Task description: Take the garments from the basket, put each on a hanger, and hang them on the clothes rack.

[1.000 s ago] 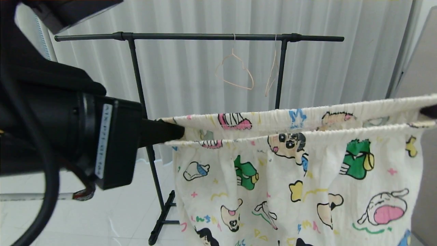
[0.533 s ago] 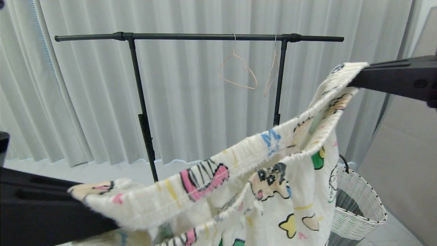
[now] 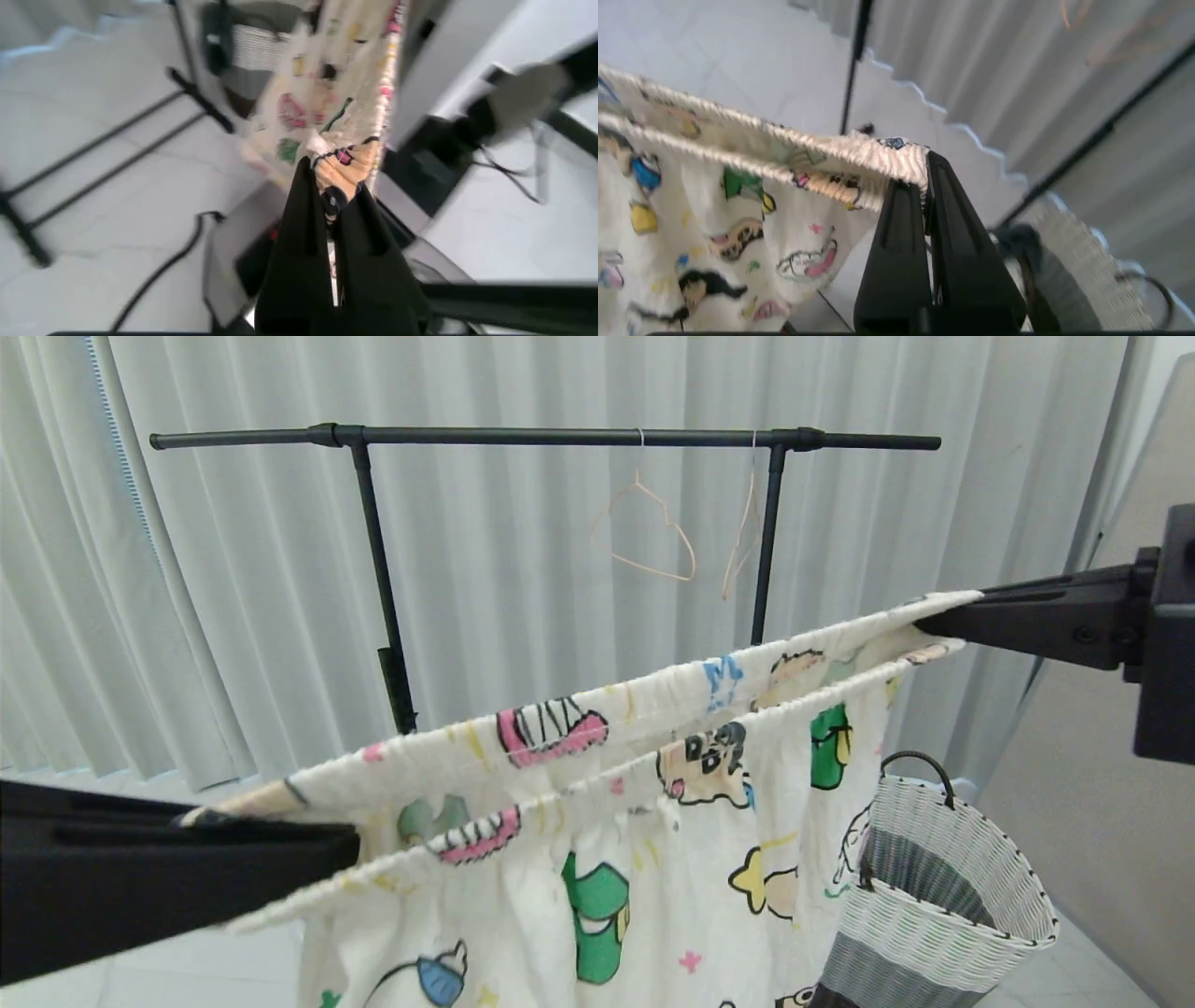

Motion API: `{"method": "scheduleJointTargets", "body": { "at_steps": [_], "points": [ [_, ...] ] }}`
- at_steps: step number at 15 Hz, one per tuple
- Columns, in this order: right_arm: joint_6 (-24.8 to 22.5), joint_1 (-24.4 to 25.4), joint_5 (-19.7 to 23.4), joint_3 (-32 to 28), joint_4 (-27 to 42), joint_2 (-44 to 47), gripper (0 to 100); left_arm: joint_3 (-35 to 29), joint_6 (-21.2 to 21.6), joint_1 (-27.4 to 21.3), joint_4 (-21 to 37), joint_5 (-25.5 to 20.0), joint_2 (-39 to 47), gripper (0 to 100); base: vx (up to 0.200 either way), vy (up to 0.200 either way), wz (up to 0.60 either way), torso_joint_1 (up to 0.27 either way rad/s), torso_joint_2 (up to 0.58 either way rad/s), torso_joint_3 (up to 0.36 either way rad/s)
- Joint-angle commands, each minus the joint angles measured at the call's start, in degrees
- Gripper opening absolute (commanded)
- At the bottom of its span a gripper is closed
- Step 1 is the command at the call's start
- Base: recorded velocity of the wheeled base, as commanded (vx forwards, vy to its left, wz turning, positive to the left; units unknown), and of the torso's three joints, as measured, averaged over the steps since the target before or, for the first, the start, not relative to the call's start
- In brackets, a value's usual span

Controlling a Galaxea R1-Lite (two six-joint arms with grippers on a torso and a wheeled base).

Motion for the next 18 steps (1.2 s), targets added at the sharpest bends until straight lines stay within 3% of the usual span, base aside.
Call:
{"method": "scheduleJointTargets", "body": {
  "at_steps": [1,4,7,14,15,18],
  "points": [
    [-0.1,-5.4,-0.2,-0.4,3.6,-5.0,0,-3.7,2.4,4.8,-0.8,5.2,7.4,0,0.000,0.000,0.00,0.000,0.00,0.000],
    [0.1,-5.9,0.0,1.2,3.7,-7.0,0,-9.7,2.4,5.9,-7.1,5.6,13.6,0,0.000,0.000,0.00,0.000,0.00,0.000],
    [0.1,-3.1,0.0,4.1,3.4,-6.8,0,-10.3,2.0,6.3,-10.7,8.3,17.0,0,0.000,0.000,0.00,0.000,0.00,0.000],
    [0.3,-1.7,-0.2,5.3,5.3,-7.6,0,-10.0,1.4,7.6,-10.8,9.3,17.0,0,0.000,0.000,0.00,0.000,0.00,0.000],
    [0.3,-1.7,-0.2,6.3,5.9,-8.2,100,-10.0,1.5,8.1,-10.8,9.5,16.9,0,0.000,0.000,0.00,0.000,0.00,0.000],
    [0.0,-1.7,-0.2,7.8,6.0,-9.7,100,-9.5,1.4,8.5,-10.8,11.7,16.9,0,0.000,0.000,0.00,0.000,0.00,0.000]
  ]
}}
